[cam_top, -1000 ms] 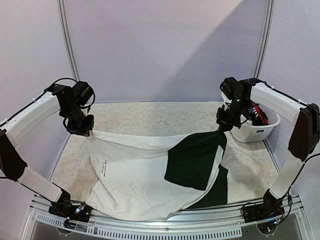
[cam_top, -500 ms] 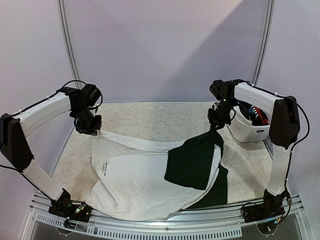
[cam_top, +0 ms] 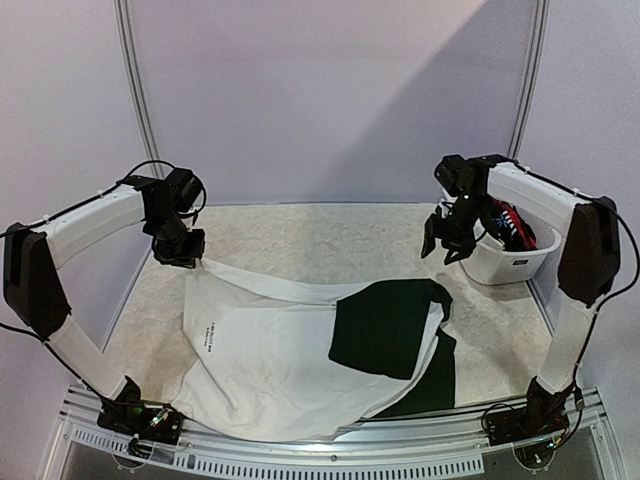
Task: Fold and stack the mixed laundry pile
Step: Flatten out the crumpled T-shirt at the center of the board.
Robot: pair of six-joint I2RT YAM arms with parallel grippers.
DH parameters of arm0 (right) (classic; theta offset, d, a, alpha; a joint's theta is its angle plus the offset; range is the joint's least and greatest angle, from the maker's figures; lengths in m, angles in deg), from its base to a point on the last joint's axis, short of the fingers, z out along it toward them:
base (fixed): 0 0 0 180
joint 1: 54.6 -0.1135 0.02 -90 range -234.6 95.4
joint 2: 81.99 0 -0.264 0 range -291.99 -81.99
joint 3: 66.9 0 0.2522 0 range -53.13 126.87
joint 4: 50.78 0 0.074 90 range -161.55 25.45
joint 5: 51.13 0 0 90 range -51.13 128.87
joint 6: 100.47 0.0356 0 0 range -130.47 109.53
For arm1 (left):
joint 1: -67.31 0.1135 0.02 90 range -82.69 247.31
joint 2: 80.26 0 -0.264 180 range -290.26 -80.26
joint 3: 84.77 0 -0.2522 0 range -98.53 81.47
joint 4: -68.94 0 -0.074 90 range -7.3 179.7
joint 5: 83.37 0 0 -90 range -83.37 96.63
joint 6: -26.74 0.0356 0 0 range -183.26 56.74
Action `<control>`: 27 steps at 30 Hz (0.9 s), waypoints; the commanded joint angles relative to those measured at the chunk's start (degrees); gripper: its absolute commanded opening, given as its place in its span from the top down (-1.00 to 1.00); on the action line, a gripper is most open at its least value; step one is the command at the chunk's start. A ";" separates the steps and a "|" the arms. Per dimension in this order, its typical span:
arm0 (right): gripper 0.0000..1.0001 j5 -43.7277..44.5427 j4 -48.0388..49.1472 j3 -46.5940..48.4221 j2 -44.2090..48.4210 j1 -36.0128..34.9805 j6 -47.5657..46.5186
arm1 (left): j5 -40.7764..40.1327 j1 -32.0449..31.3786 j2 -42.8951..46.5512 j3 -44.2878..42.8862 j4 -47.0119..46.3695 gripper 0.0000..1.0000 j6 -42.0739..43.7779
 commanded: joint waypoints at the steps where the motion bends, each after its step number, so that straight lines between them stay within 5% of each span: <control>1: -0.21 -8.82 5.36 -10.05 9.79 -1.39 3.00 | 0.41 0.69 0.16 1.45 -2.15 1.00 0.81; 10: -0.18 -12.95 13.99 -28.66 17.05 -8.81 9.77 | 1.10 0.75 2.05 4.45 -3.48 1.00 0.87; 27: -0.13 -16.97 19.93 -36.37 16.73 -13.30 12.92 | 1.98 0.76 3.21 7.41 -4.12 1.00 2.52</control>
